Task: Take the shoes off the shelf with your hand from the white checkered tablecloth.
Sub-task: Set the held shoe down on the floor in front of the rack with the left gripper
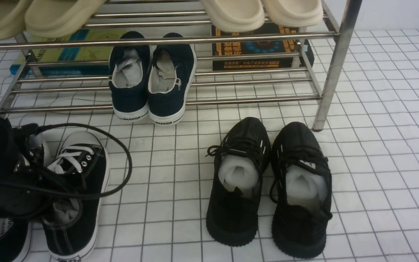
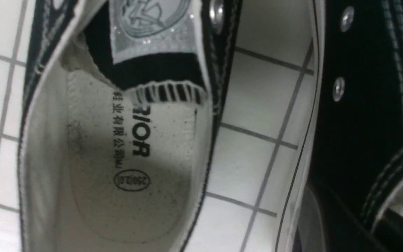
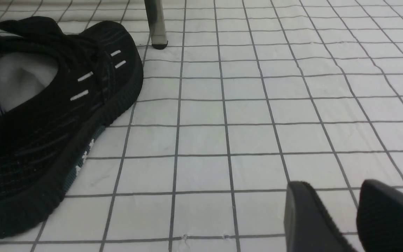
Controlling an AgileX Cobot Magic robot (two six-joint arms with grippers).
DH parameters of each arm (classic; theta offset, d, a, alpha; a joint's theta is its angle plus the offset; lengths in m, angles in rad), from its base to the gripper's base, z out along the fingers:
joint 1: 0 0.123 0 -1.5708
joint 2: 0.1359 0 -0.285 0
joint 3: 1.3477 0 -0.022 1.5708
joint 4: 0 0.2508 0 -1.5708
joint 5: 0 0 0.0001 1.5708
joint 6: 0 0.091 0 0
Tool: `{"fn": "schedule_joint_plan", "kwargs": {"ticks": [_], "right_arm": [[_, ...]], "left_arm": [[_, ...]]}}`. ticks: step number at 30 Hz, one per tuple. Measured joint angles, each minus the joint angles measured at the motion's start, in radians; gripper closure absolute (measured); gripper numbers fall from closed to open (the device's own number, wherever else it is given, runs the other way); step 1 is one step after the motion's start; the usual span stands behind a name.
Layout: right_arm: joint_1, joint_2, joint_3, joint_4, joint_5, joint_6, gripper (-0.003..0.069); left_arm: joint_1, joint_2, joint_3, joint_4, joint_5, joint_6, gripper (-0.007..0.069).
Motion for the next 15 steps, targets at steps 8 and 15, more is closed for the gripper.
{"fn": "schedule_joint_plan", "kwargs": {"ticks": [8, 15], "right_arm": [[0.0, 0.0, 0.0, 0.0, 0.0, 0.0, 0.042], [0.0, 0.0, 0.0, 0.0, 0.0, 0.0, 0.042]], "left_arm": [[0.0, -0.003, 0.005, 0.053, -0.018, -0.006, 0.0611], [0.0, -0.005, 0.005, 0.135, -0.01, -0.006, 0.0595]]}}
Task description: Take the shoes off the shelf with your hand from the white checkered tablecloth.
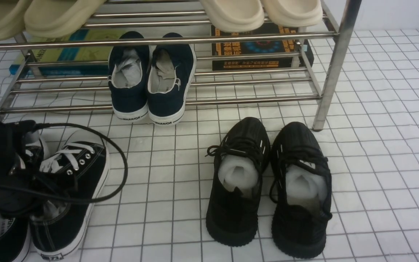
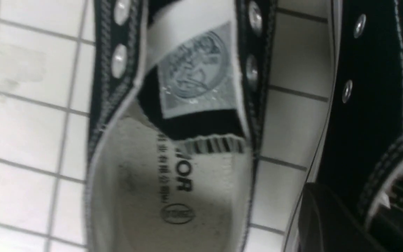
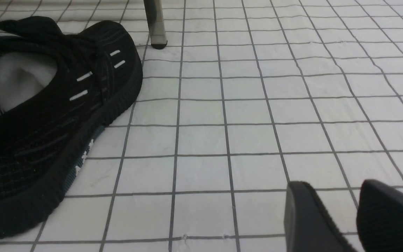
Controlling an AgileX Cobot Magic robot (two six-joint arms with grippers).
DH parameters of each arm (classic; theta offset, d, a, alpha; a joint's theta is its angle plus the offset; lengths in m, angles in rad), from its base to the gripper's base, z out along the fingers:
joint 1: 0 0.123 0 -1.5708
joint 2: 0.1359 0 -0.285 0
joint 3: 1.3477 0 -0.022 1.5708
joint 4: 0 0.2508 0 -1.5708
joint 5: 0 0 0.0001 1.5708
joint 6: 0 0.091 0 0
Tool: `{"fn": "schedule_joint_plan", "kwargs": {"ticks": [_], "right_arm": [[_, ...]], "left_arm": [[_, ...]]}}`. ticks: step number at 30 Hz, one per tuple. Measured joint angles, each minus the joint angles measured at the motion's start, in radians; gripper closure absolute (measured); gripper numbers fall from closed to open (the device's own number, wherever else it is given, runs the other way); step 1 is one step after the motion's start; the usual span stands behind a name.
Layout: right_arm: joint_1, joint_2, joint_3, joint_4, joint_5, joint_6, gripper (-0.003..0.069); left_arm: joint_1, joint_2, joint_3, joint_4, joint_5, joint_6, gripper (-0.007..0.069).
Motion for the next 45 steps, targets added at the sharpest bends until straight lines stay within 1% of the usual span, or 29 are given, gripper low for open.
{"fn": "schedule_joint_plan", "kwargs": {"ticks": [6, 7, 9, 11, 14, 16, 17, 18, 20, 23, 24, 25, 26, 28, 29, 31, 33, 37, 38, 39, 41, 44, 45], "right_arm": [[0.0, 0.0, 0.0, 0.0, 0.0, 0.001, 0.042], [0.0, 0.0, 0.0, 0.0, 0.0, 0.001, 0.042], [0.0, 0.0, 0.0, 0.0, 0.0, 0.001, 0.042], [0.0, 0.0, 0.0, 0.0, 0.0, 0.001, 0.042], [0.0, 0.0, 0.0, 0.0, 0.0, 0.001, 0.042], [0.0, 0.0, 0.0, 0.0, 0.0, 0.001, 0.042], [0.0, 0.0, 0.0, 0.0, 0.0, 0.001, 0.042], [0.0, 0.0, 0.0, 0.0, 0.0, 0.001, 0.042], [0.0, 0.0, 0.0, 0.0, 0.0, -0.001, 0.042], [0.0, 0.0, 0.0, 0.0, 0.0, -0.001, 0.042], [0.0, 0.0, 0.0, 0.0, 0.0, -0.001, 0.042], [0.0, 0.0, 0.0, 0.0, 0.0, -0.001, 0.042], [0.0, 0.0, 0.0, 0.0, 0.0, -0.001, 0.042], [0.0, 0.0, 0.0, 0.0, 0.0, -0.001, 0.042], [0.0, 0.0, 0.0, 0.0, 0.0, -0.001, 0.042], [0.0, 0.0, 0.0, 0.0, 0.0, -0.001, 0.042], [0.0, 0.0, 0.0, 0.0, 0.0, -0.001, 0.042], [0.0, 0.0, 0.0, 0.0, 0.0, -0.001, 0.042], [0.0, 0.0, 0.0, 0.0, 0.0, -0.001, 0.042], [0.0, 0.0, 0.0, 0.0, 0.0, -0.001, 0.042], [0.0, 0.0, 0.0, 0.0, 0.0, -0.001, 0.042], [0.0, 0.0, 0.0, 0.0, 0.0, -0.001, 0.042], [0.0, 0.0, 0.0, 0.0, 0.0, -0.001, 0.042]], "left_arm": [[0.0, -0.001, -0.041, 0.015, 0.07, 0.0, 0.0521], [0.0, -0.001, -0.07, 0.016, 0.097, 0.0, 0.047], [0.0, -0.001, -0.099, 0.017, 0.128, 0.0, 0.0433], [0.0, -0.001, -0.163, 0.017, 0.204, 0.003, 0.0383], [0.0, -0.005, -0.244, 0.017, 0.301, 0.04, 0.0359], [-0.001, -0.022, -0.3, 0.017, 0.374, 0.073, 0.0372], [-0.001, -0.024, -0.303, 0.017, 0.38, 0.077, 0.0372], [-0.004, -0.036, -0.316, 0.017, 0.401, 0.089, 0.0388], [-0.02, -0.091, -0.33, 0.011, 0.463, 0.123, 0.0449], [-0.052, -0.157, -0.331, -0.011, 0.516, 0.136, 0.0538], [-0.065, -0.178, -0.33, -0.017, 0.522, 0.142, 0.0556], [-0.088, -0.213, -0.325, -0.037, 0.525, 0.152, 0.0593], [-0.092, -0.219, -0.325, -0.041, 0.526, 0.153, 0.0593], [-0.153, -0.308, -0.291, -0.099, 0.526, 0.168, 0.0621], [-0.158, -0.316, -0.283, -0.104, 0.526, 0.169, 0.0623], [-0.223, -0.413, -0.216, -0.171, 0.503, 0.18, 0.0623], [-0.277, -0.496, -0.147, -0.216, 0.438, 0.18, 0.0623], [-0.359, -0.634, 0.057, -0.279, 0.122, 0.18, 0.0623], [-0.372, -0.657, 0.104, -0.288, 0.042, 0.18, 0.0623], [-0.376, -0.665, 0.113, -0.293, 0.011, 0.18, 0.0623], [-0.391, -0.694, 0.196, -0.315, -0.132, 0.18, 0.0623], [-0.392, -0.702, 0.249, -0.323, -0.251, 0.18, 0.0622], [-0.392, -0.702, 0.251, -0.321, -0.255, 0.18, 0.0622]]}}
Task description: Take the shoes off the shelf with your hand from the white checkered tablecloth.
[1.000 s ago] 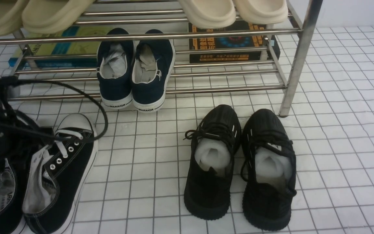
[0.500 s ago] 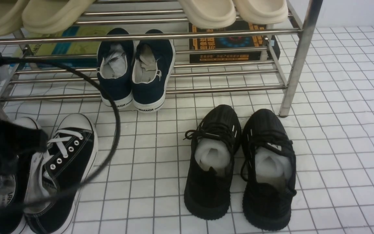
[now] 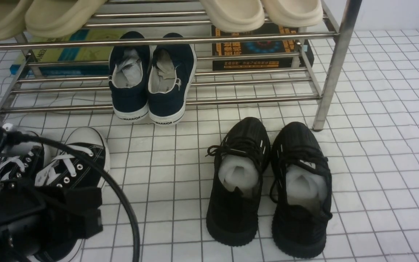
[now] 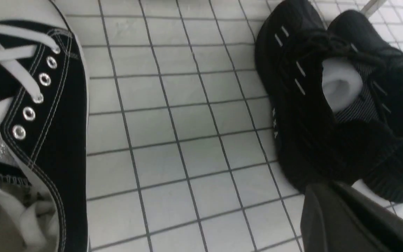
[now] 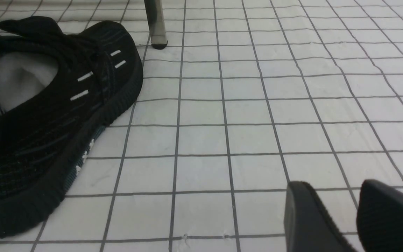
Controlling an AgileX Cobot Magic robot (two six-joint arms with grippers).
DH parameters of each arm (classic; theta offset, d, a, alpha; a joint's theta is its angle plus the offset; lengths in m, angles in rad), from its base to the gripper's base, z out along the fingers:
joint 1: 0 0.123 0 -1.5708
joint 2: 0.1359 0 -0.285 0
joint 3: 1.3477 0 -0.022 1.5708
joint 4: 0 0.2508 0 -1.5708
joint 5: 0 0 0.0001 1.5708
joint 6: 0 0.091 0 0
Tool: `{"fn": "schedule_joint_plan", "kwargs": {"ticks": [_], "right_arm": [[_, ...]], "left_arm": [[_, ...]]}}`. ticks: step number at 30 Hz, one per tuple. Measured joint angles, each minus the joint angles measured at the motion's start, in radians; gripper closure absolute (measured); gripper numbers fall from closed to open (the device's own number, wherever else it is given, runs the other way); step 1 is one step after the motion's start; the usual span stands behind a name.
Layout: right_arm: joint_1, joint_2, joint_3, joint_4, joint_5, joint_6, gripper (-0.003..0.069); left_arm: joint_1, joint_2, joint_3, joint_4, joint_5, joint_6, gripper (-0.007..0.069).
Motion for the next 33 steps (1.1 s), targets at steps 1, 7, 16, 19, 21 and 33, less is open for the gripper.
{"fn": "schedule_joint_plan", "kwargs": {"ticks": [1, 7, 16, 19, 21, 33], "right_arm": [[0.0, 0.0, 0.0, 0.0, 0.0, 0.0, 0.042], [0.0, 0.0, 0.0, 0.0, 0.0, 0.0, 0.042], [0.0, 0.0, 0.0, 0.0, 0.0, 0.0, 0.042], [0.0, 0.0, 0.0, 0.0, 0.0, 0.0, 0.042], [0.0, 0.0, 0.0, 0.0, 0.0, 0.0, 0.042], [0.0, 0.0, 0.0, -0.001, 0.0, 0.001, 0.042]], "left_arm": [[0.0, 0.0, 0.007, 0.016, -0.01, 0.0, 0.0621], [0.0, 0.001, 0.011, 0.063, -0.006, 0.0, 0.0612], [0.0, 0.001, 0.011, 0.083, 0.005, 0.0, 0.0605], [0.0, -0.025, 0.023, 0.105, 0.018, 0.0, 0.0602], [0.0, -0.052, 0.035, 0.109, 0.019, 0.0, 0.0602], [0.239, -0.521, 0.434, 0.158, -0.143, 0.0, 0.0592]]}}
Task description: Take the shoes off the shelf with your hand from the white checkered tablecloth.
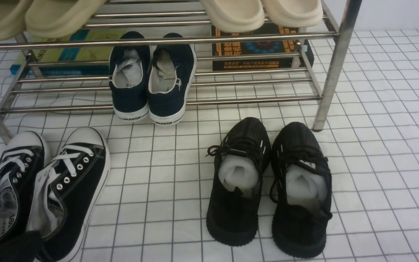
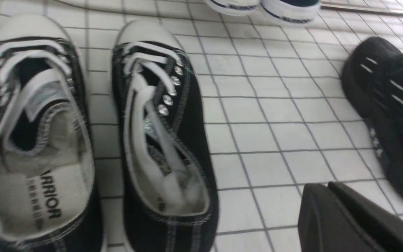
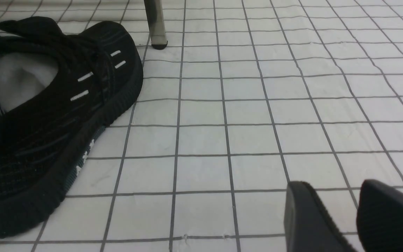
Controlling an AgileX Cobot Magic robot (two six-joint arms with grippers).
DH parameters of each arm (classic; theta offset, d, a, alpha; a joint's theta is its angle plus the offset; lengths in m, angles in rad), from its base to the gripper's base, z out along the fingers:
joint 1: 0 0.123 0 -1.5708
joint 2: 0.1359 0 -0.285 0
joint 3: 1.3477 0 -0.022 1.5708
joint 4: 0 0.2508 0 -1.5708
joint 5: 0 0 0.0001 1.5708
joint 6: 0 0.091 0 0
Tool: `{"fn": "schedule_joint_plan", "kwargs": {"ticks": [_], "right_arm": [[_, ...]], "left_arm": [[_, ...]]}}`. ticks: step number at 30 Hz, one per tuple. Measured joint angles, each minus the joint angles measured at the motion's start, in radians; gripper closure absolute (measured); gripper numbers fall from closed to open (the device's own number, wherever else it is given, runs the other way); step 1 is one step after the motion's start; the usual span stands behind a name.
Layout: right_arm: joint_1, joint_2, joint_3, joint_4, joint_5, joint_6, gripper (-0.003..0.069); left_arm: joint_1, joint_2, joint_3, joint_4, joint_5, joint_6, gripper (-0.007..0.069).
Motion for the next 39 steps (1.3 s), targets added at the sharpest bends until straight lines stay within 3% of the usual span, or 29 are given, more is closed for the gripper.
{"fn": "schedule_joint_plan", "kwargs": {"ticks": [4, 9, 13, 23, 39], "right_arm": [[0.0, 0.0, 0.0, 0.001, 0.0, 0.0, 0.042], [0.0, 0.0, 0.0, 0.001, 0.0, 0.0, 0.042], [0.0, 0.0, 0.0, 0.001, 0.0, 0.0, 0.042], [0.0, 0.0, 0.0, 0.001, 0.0, -0.001, 0.042], [0.0, 0.0, 0.0, 0.001, 0.0, -0.001, 0.042]], "left_arm": [[0.077, -0.094, 0.104, 0.002, -0.032, 0.0, 0.0588], [0.105, -0.195, 0.115, 0.014, 0.061, 0.003, 0.0583], [0.112, -0.207, 0.115, 0.022, 0.071, 0.026, 0.0581], [0.241, -0.207, 0.115, 0.022, 0.073, 0.041, 0.0575], [0.244, -0.207, 0.115, 0.023, 0.073, 0.041, 0.0566]]}}
